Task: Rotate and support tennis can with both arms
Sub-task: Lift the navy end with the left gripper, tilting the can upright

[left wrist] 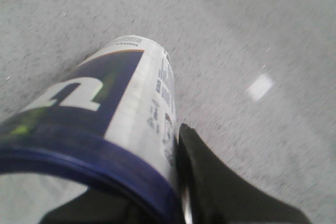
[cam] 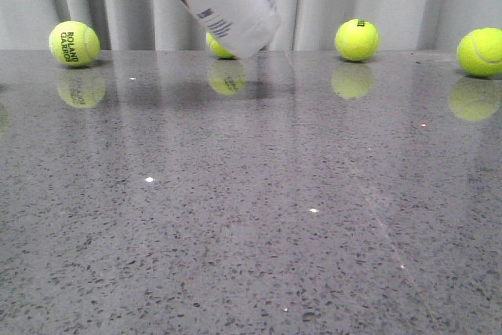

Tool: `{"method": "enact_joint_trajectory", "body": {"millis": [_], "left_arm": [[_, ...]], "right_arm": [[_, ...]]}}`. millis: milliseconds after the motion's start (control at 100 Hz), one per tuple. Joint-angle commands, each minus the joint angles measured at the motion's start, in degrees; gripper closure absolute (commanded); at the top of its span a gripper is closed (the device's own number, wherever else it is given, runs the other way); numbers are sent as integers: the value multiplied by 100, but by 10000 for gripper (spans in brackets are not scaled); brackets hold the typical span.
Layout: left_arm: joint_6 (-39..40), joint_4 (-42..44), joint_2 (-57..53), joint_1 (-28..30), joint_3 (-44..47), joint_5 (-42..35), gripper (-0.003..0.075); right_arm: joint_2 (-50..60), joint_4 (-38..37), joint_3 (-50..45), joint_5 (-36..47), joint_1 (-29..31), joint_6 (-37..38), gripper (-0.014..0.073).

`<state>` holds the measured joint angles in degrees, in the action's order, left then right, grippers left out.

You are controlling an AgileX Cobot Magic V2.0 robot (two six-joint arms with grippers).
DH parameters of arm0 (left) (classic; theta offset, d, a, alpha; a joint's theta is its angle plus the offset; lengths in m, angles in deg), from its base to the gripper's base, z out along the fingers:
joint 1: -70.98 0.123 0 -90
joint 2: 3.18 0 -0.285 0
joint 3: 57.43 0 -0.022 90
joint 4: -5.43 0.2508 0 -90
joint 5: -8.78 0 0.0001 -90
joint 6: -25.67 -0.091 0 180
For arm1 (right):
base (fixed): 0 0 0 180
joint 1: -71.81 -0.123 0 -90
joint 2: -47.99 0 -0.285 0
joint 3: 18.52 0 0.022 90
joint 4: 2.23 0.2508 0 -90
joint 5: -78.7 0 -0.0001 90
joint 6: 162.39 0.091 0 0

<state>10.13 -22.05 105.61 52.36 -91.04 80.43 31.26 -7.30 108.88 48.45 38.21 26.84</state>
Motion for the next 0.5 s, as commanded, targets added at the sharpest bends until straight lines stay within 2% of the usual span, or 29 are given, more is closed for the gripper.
{"method": "enact_joint_trajectory", "body": {"millis": [0, 60, 250, 490], "left_arm": [[275, 612, -469, -326, -205, 183, 740], [275, 924, -571, -504, -164, 183, 740], [275, 1082, -826, -822, 310, 183, 740], [265, 1157, -860, -862, 886, 183, 739]], "right_arm": [[-54, -68, 146, 484, 23, 13, 662], [-54, -68, 146, 484, 23, 13, 662], [-54, -68, 146, 484, 23, 13, 662], [-54, -68, 146, 484, 23, 13, 662]]}}
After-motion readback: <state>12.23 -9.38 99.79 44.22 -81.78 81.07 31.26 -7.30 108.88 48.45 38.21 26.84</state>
